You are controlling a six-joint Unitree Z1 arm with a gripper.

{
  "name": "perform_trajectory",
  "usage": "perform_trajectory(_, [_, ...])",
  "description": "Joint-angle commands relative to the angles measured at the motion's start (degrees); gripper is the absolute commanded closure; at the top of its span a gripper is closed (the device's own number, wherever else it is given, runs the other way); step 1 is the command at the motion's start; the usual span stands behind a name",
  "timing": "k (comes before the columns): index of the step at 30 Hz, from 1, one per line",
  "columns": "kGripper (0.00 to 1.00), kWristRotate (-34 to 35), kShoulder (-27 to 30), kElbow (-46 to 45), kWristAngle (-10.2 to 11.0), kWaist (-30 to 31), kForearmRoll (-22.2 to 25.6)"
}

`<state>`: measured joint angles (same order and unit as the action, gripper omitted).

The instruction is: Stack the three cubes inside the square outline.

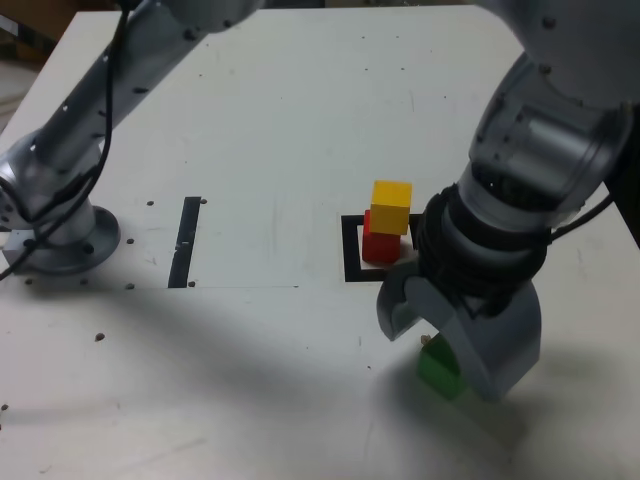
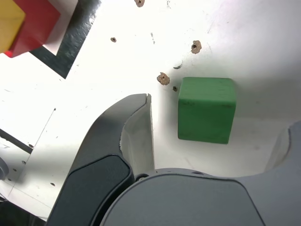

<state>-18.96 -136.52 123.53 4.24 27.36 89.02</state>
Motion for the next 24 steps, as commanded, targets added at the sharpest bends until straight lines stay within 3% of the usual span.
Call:
perform_trajectory(1, [0.10, 0.2, -0.7, 0.5, -0.3, 0.1, 0.2])
perform_trajectory(10, [0.23, 0.5, -4.4, 2.7, -1.5, 0.1, 0.4])
perform_trajectory(17, [0.61, 1.4, -4.7, 3.1, -0.7, 0.1, 0.7])
perform_trajectory(19, [0.68, 1.4, -4.6, 3.1, -0.5, 0.1, 0.7])
perform_trajectory(24, [0.70, 1.5, -4.4, 3.0, -0.4, 0.1, 0.8])
